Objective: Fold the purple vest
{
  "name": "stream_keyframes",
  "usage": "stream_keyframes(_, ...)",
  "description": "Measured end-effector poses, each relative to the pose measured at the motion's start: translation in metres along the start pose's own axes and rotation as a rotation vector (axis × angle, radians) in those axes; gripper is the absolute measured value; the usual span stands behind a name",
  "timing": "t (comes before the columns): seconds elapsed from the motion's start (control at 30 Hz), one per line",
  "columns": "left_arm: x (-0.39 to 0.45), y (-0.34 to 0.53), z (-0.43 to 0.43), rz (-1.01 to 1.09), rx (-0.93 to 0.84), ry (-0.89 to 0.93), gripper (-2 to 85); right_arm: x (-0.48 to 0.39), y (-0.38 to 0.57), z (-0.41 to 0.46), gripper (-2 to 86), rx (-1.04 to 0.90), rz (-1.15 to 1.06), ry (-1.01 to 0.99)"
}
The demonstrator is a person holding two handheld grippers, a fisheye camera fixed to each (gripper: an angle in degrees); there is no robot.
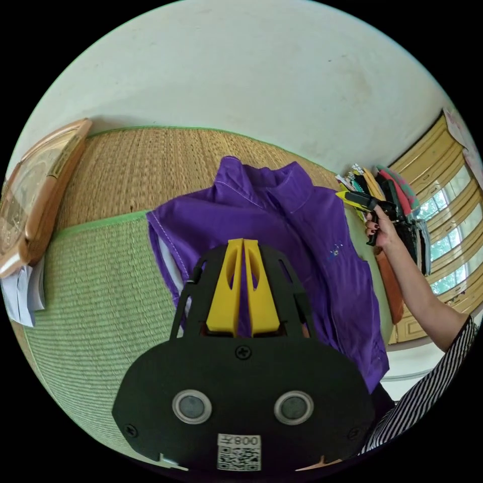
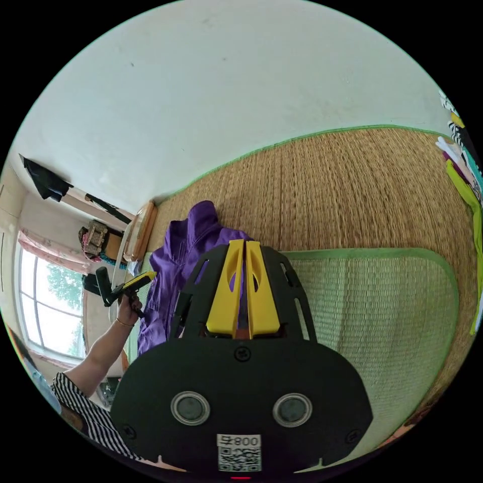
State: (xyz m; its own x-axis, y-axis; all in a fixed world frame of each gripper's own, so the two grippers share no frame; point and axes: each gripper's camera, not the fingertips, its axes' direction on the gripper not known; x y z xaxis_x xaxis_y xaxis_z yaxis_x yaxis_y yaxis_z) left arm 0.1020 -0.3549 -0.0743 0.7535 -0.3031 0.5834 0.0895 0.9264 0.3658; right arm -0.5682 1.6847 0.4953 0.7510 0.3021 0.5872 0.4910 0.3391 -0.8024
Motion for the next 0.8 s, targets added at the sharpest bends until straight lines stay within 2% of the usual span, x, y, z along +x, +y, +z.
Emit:
stream_keyframes(0.17, -0.019, -0.022, 0.006, -0.105, -0.032, -0.065, 0.1, 0.01, -0.01, 0.033, 0.4, -0.093, 0.072, 0.075)
stream_keyframes(0.43, -0.017, -0.027, 0.0, -0.086, 0.006, -0.027, 0.1, -0.033, 0.019, 0.003, 0.1, 0.01, 0.014, 0.058)
stream_keyframes(0.63, -0.009, -0.032, 0.004, -0.033, 0.035, -0.01, 0.1, -0.133, 0.034, 0.006, 0.1, 0.063, -0.203, 0.111)
stream_keyframes(0.73, -0.004, -0.036, 0.021, -0.008, -0.018, -0.117, 0.1, -0.182, 0.015, 0.059, 0.1, -0.02, -0.248, 0.324)
stream_keyframes(0.8, -0.003, -0.034, 0.032, 0.014, -0.014, -0.143, 0.1, -0.203, 0.007, 0.117, 0.1, -0.155, -0.275, 0.483)
